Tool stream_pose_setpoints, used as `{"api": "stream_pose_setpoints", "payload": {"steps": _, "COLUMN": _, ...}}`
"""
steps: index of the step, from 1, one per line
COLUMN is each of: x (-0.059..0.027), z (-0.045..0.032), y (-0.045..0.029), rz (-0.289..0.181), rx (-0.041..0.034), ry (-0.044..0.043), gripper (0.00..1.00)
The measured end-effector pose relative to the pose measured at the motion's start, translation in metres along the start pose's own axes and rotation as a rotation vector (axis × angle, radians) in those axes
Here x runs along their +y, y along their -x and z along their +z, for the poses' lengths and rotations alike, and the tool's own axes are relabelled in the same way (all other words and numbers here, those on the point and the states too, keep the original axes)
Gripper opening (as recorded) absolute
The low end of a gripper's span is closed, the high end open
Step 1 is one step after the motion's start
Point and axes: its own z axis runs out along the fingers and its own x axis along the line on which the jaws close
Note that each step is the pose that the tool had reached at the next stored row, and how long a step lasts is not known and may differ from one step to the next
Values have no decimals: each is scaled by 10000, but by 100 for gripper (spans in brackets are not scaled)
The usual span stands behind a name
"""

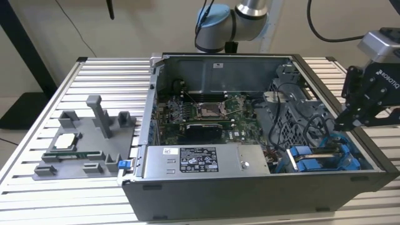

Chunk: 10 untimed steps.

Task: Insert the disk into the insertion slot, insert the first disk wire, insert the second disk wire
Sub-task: 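Insert the second disk wire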

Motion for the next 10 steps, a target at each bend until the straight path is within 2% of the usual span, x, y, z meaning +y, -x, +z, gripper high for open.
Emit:
{"api": "stream_pose_setpoints", "payload": {"steps": 4, "x": -3, "z": 8, "y": 6, "rz": 26, "rx": -123, "ry": 129, "gripper": 100}}
{"api": "stream_pose_setpoints", "payload": {"steps": 7, "x": -8, "z": 14, "y": 8, "rz": 32, "rx": -263, "ry": 172, "gripper": 100}}
{"api": "stream_pose_setpoints", "payload": {"steps": 10, "x": -27, "z": 29, "y": 6, "rz": 21, "rx": -373, "ry": 193, "gripper": 100}}
